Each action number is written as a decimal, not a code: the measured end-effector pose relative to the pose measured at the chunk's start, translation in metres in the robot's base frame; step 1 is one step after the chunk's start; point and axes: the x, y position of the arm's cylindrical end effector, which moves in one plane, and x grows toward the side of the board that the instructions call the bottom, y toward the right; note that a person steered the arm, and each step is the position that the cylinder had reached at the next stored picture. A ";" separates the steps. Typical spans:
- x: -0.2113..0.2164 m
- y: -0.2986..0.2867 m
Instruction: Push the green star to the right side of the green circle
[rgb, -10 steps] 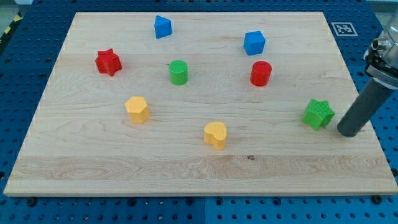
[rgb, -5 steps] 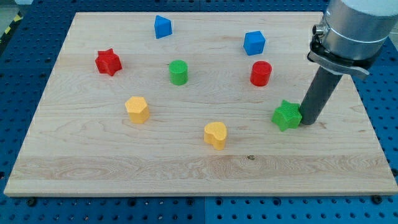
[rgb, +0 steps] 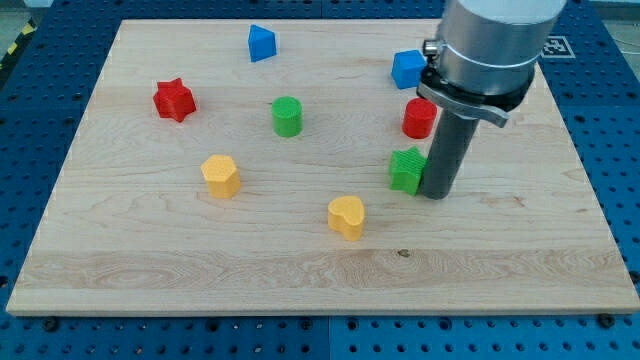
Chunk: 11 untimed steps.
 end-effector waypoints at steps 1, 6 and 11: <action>-0.012 -0.013; -0.036 -0.054; -0.073 -0.094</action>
